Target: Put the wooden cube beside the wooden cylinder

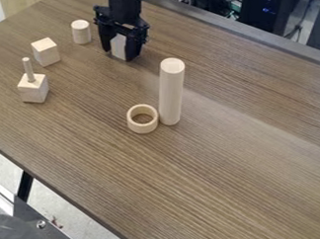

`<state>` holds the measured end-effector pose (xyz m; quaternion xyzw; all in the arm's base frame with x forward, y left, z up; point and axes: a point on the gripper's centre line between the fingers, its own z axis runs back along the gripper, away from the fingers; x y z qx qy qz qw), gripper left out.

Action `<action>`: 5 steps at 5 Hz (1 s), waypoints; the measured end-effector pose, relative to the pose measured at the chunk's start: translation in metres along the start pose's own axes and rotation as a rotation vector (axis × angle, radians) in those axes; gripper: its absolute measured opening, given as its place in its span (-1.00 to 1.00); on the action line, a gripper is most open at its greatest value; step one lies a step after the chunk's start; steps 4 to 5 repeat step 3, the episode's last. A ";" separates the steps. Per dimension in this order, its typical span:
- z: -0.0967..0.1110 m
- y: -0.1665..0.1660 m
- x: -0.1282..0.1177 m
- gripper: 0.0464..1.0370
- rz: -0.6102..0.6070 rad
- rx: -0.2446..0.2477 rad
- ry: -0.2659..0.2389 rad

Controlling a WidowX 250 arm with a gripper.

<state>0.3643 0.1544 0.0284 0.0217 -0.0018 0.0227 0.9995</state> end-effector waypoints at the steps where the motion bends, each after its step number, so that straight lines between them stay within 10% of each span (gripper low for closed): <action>1: 0.001 -0.001 -0.002 0.93 0.005 -0.021 0.003; 3: 0.077 0.007 -0.004 0.93 0.039 -0.013 -0.159; 5: 0.077 0.007 -0.004 0.93 0.039 -0.013 -0.159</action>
